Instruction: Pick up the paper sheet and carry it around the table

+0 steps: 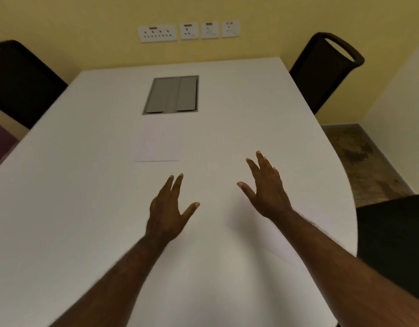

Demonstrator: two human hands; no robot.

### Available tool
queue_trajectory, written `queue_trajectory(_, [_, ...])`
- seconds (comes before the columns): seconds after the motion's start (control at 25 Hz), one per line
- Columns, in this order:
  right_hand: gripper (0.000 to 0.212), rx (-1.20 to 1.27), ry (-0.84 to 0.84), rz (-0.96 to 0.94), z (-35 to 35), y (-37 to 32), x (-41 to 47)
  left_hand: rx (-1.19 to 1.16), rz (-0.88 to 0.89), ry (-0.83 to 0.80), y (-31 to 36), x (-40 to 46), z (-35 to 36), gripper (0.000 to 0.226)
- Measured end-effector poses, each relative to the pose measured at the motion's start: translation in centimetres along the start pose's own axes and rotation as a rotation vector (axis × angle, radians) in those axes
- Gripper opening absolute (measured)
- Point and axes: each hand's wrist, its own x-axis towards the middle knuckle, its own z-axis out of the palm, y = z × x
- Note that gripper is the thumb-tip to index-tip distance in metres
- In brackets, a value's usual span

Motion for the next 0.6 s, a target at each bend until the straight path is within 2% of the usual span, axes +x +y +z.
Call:
queue_trajectory(0.24, [0.068, 0.044, 0.125, 0.019, 3.4, -12.0, 2.6, 0.028, 0.097, 0.071, -9.0, 3.6, -10.1, 0.083])
queue_trajectory(0.6, [0.067, 0.052, 0.217, 0.068, 8.3, -23.9, 7.2, -0.010, 0.128, 0.071, -17.9, 7.7, -16.5, 0.082])
